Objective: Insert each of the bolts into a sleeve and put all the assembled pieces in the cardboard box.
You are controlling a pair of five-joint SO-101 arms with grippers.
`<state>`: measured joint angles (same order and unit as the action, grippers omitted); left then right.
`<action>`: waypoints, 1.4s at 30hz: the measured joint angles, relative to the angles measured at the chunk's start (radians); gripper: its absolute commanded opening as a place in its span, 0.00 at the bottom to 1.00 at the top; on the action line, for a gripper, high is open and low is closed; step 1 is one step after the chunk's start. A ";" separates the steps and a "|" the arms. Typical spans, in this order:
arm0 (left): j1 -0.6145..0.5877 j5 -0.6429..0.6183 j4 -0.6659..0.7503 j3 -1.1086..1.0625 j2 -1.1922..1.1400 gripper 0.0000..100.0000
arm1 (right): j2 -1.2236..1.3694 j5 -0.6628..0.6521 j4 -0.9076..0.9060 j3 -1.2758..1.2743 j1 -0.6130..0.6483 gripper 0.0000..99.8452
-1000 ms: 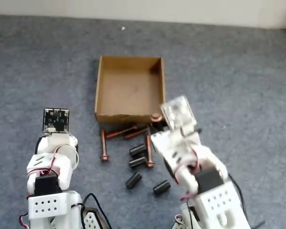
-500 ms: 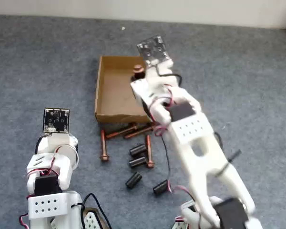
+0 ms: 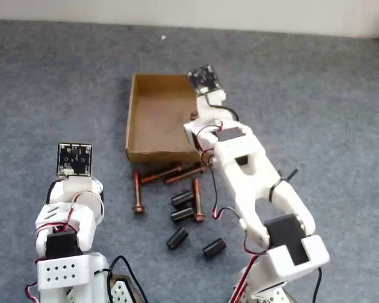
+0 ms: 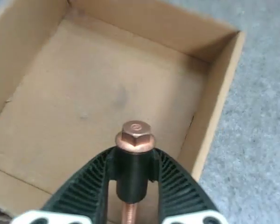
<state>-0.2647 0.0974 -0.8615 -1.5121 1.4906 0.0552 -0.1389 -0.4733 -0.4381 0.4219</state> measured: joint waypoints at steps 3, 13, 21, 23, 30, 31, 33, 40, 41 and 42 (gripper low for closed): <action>0.000 0.000 0.000 0.000 0.000 0.00 | 0.002 0.000 -0.031 0.002 0.000 0.15; 0.000 0.000 0.000 0.000 0.000 0.00 | 0.000 0.000 -0.362 0.226 0.000 0.15; 0.000 0.000 0.000 0.000 0.000 0.00 | 0.000 -0.052 -0.848 0.511 0.011 0.15; 0.000 0.000 0.000 0.000 0.000 0.00 | -0.002 -0.114 -0.964 0.562 0.048 0.15; -0.002 0.000 0.000 0.000 0.000 0.00 | -0.002 -0.252 -1.194 0.611 0.198 0.15; -0.014 0.002 0.000 0.000 0.000 0.00 | -0.002 -0.270 -1.211 0.611 0.212 0.15; -0.043 0.002 0.000 0.000 0.000 0.00 | -0.002 -0.311 -1.224 0.588 0.239 0.15; -0.101 0.003 0.000 0.000 0.000 0.00 | -0.002 -0.430 -1.145 0.391 0.282 0.15; -0.104 0.003 0.000 0.000 0.000 0.00 | -0.002 -0.450 -1.109 0.358 0.282 0.15; -0.107 0.003 0.000 0.000 0.000 0.00 | -0.002 -0.468 -1.074 0.328 0.282 0.15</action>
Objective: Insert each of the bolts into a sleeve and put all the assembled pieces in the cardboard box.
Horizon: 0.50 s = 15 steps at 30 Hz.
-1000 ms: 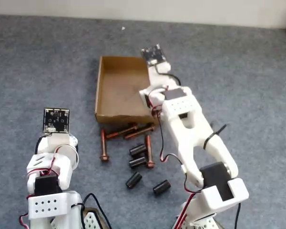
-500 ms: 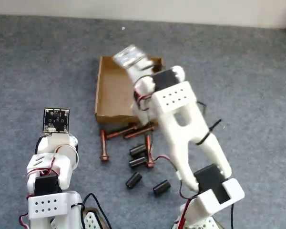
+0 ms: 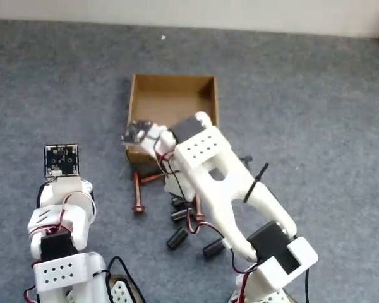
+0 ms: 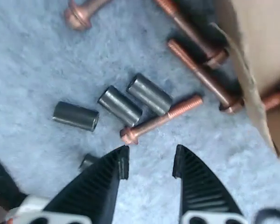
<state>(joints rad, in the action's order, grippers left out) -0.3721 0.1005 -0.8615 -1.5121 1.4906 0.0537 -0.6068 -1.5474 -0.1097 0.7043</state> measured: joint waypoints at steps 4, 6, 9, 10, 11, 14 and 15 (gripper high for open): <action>-0.002 0.000 0.000 0.000 0.000 0.00 | 0.000 -0.055 0.135 -0.115 0.003 0.15; -0.002 0.000 0.000 0.000 0.000 0.00 | 0.000 -0.068 0.190 -0.152 0.003 0.15; -0.002 0.000 0.000 0.000 0.000 0.00 | 0.000 -0.074 0.247 -0.203 0.003 0.15; -0.002 0.000 0.000 0.000 0.000 0.00 | 0.000 -0.074 0.265 -0.216 0.008 0.15; -0.002 0.000 0.000 0.000 0.000 0.00 | 0.000 -0.074 0.284 -0.235 0.015 0.15; -0.002 0.000 0.002 0.000 0.000 0.00 | 0.000 -0.074 0.336 -0.285 0.046 0.15; -0.002 0.000 0.003 0.000 0.000 0.00 | 0.000 -0.074 0.356 -0.299 0.052 0.15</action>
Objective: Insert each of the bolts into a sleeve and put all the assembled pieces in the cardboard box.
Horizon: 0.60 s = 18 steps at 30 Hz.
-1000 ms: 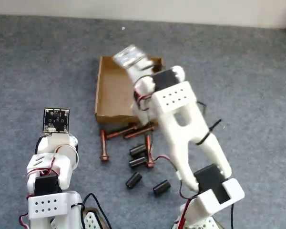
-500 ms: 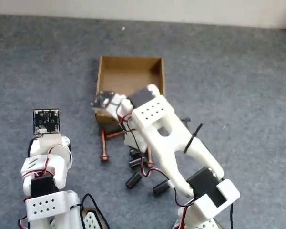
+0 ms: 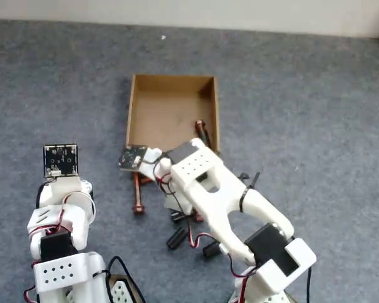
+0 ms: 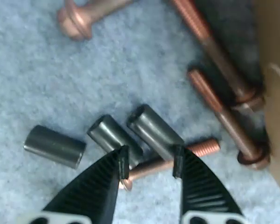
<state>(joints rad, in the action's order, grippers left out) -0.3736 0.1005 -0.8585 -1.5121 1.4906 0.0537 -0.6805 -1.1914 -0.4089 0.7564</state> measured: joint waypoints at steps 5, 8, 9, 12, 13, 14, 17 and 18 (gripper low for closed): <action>0.000 0.000 0.002 0.000 0.000 0.00 | -0.002 0.000 0.135 -0.077 0.005 0.15; 0.000 0.000 0.002 0.000 0.000 0.00 | -0.002 0.000 0.193 -0.114 0.006 0.15; 0.000 0.000 0.002 0.000 0.000 0.00 | -0.002 0.000 0.206 -0.120 0.006 0.15; 0.000 0.000 0.002 0.000 0.000 0.00 | -0.002 0.000 0.219 -0.121 0.006 0.15; 0.000 0.000 0.002 0.000 0.000 0.00 | -0.002 0.000 0.224 -0.121 0.006 0.15; 0.000 0.000 0.002 0.000 0.000 0.00 | -0.002 0.000 0.226 -0.121 0.006 0.15; 0.000 0.000 0.002 0.000 0.000 0.00 | -0.002 0.000 0.244 -0.121 0.006 0.15; 0.000 0.000 0.002 0.000 0.000 0.00 | 0.000 0.000 0.255 -0.126 0.006 0.15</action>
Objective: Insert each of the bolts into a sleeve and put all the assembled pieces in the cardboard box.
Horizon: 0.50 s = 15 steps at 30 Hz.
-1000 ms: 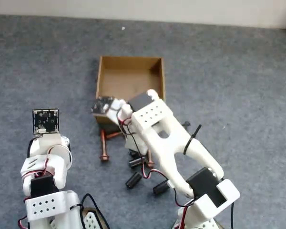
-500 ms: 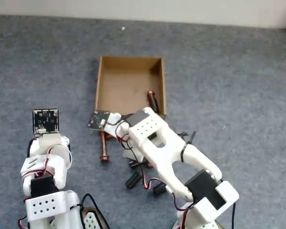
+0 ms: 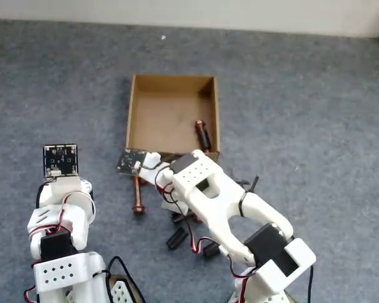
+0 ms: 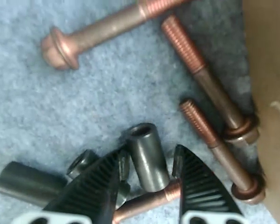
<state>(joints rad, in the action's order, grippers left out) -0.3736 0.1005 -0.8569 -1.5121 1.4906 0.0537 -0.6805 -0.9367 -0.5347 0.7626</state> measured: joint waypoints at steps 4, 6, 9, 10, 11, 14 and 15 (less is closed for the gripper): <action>0.000 0.000 0.000 0.000 0.000 0.00 | 0.043 0.000 0.034 -0.008 0.000 0.14; 0.000 0.000 0.000 0.000 0.000 0.00 | 0.077 0.000 0.035 0.003 -0.002 0.09; 0.000 0.000 0.000 0.000 0.000 0.00 | 0.084 0.000 0.034 0.008 -0.012 0.00; 0.000 0.000 0.000 0.000 0.000 0.00 | 0.084 0.002 0.034 0.009 -0.017 0.01; 0.000 0.000 0.000 0.000 0.000 0.00 | 0.081 0.002 0.034 0.009 -0.020 0.01; 0.000 0.000 0.000 0.000 0.000 0.00 | 0.043 0.046 0.031 -0.005 -0.023 0.00; 0.000 0.000 0.000 0.000 0.000 0.00 | 0.018 0.063 0.025 -0.009 -0.023 0.00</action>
<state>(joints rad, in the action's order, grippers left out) -0.3736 0.1005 -0.8569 -1.5121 1.4906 0.0721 -0.6176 -0.9122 -0.5439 0.7396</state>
